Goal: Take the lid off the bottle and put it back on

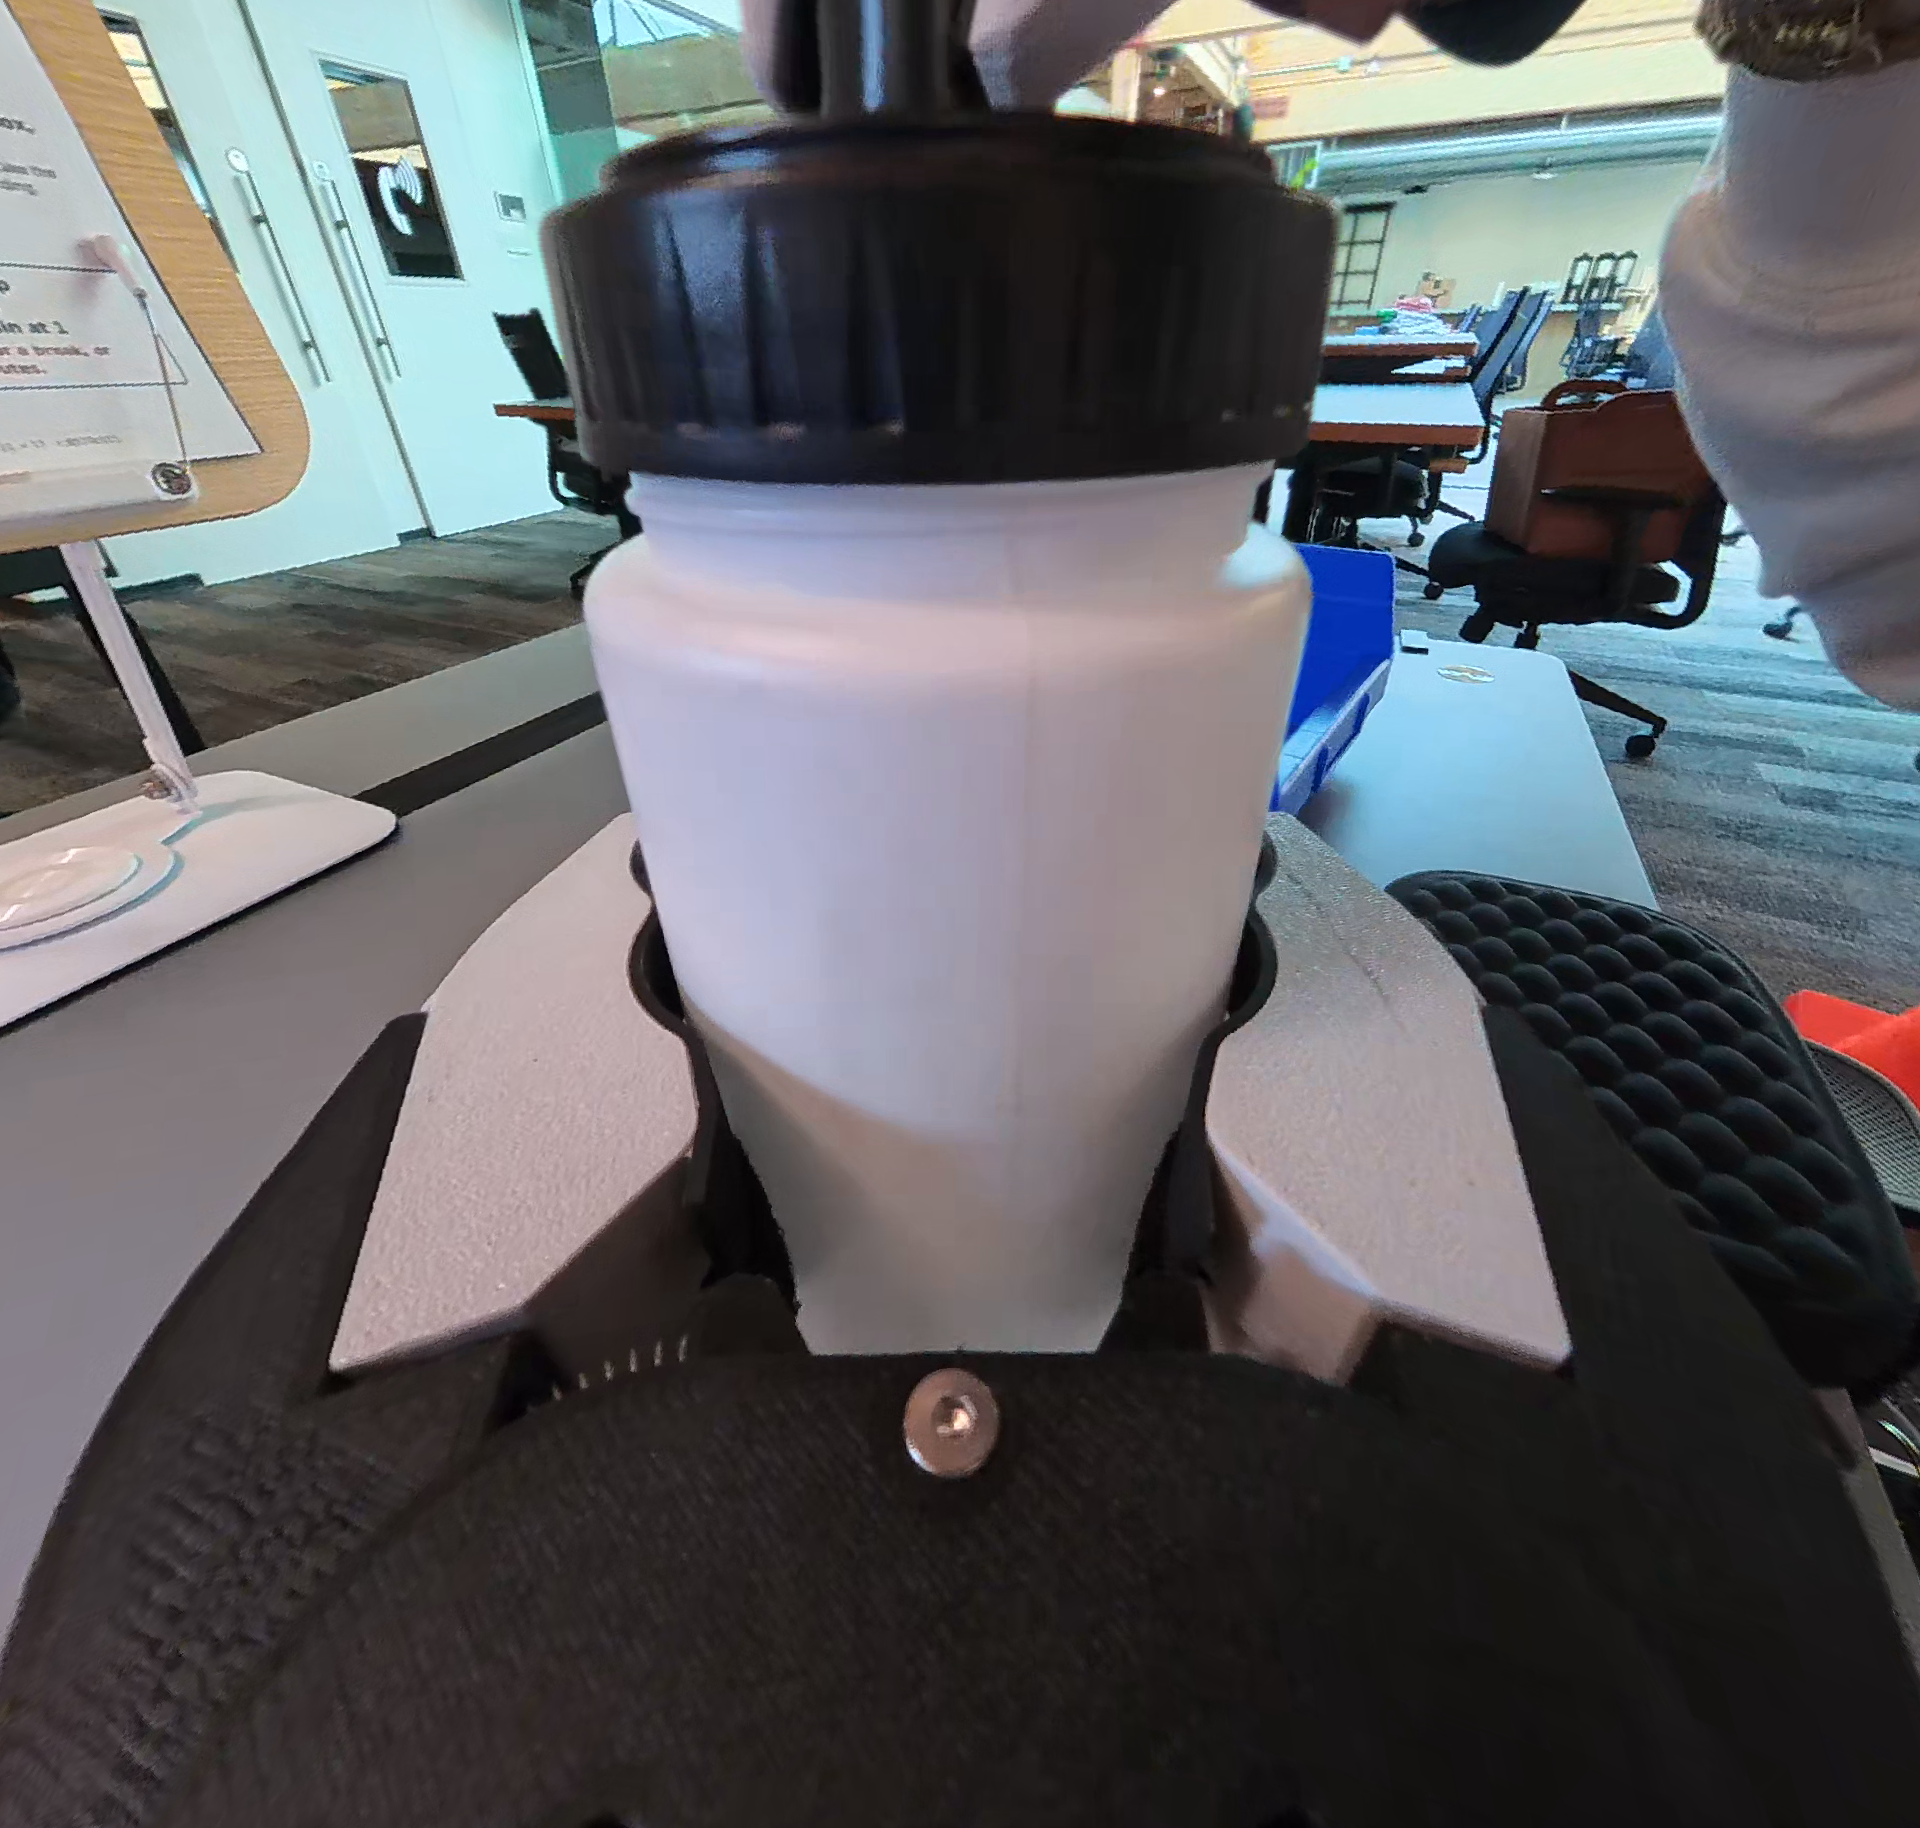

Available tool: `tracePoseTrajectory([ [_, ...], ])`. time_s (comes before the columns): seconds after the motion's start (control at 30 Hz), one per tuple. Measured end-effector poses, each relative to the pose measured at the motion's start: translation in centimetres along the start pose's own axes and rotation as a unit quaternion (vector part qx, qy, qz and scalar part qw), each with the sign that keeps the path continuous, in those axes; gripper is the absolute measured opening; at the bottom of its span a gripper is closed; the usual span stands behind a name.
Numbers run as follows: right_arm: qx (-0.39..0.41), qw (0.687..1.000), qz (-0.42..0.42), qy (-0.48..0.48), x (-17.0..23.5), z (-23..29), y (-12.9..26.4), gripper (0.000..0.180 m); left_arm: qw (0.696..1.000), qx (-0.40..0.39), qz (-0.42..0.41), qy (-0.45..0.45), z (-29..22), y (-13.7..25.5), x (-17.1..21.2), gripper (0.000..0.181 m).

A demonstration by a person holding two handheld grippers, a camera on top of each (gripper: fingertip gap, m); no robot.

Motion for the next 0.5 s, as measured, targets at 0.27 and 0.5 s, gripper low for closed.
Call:
tracePoseTrajectory([
  [0.27,-0.092,0.975,-0.196,0.051,2.0,-1.8,0.0,0.114,1.0,0.017,-0.008,0.001,0.0,0.2,0.0,0.103],
  [0.5,-0.231,0.922,-0.303,0.072,4.7,-2.4,-3.9,0.101,0.999,0.03,-0.018,0.003,0.0,0.2,0.1,0.103],
])
Point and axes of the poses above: each gripper's, where its closed fingertips meet, y back along the fingers, x out of its underside, z = x × y across the jaws, the point moved 9 cm from there along y, back along the fingers, and after that the axes turned 7 degrees about -z, right-handed, at the moved point
